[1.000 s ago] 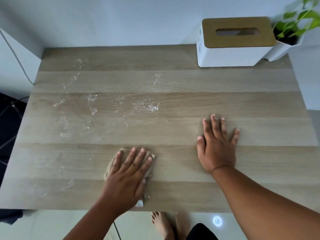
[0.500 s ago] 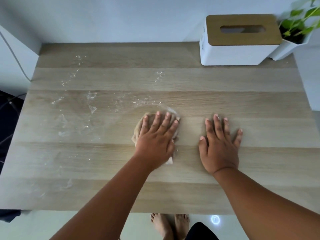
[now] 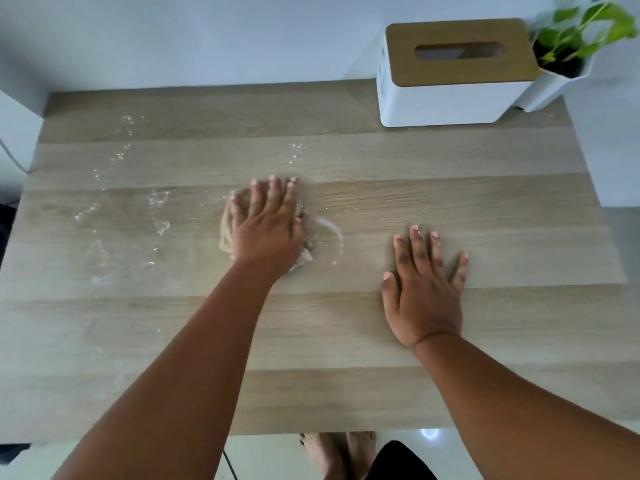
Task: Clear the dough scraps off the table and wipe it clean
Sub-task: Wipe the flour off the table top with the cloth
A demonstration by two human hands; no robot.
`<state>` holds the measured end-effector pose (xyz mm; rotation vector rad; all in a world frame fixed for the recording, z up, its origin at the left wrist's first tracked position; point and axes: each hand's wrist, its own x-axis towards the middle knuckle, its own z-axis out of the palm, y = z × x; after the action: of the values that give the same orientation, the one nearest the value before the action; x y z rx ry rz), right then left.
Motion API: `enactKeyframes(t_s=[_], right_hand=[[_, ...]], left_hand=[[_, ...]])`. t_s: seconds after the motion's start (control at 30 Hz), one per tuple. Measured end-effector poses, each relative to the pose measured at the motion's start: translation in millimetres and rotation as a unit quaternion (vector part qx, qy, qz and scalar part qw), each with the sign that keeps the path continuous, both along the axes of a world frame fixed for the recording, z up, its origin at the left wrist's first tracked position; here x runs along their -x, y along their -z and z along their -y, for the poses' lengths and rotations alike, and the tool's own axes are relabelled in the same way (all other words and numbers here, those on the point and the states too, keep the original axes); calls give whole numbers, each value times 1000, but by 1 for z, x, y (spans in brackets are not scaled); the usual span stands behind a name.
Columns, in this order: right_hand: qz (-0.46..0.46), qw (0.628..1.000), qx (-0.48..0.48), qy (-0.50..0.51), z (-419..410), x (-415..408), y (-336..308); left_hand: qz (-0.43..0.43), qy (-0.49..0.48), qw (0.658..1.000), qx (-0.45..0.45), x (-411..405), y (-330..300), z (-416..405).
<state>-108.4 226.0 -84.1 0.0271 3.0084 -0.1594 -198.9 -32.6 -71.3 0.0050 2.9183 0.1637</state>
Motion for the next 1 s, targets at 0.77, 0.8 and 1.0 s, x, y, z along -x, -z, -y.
enactKeyframes(t_s=[0.77,0.8,1.0], right_hand=[[0,1000,2,-4,-1,-1,-2],[-4,1000,2,-6,-1,-1,-1],[-15,1000,7,-12,-2,-1,-1]], left_hand=[[5,200,980,14,26,-5,-45],[10,237,971,16,17,-6,-55],[5,332,943,9,-92,-3,-33]])
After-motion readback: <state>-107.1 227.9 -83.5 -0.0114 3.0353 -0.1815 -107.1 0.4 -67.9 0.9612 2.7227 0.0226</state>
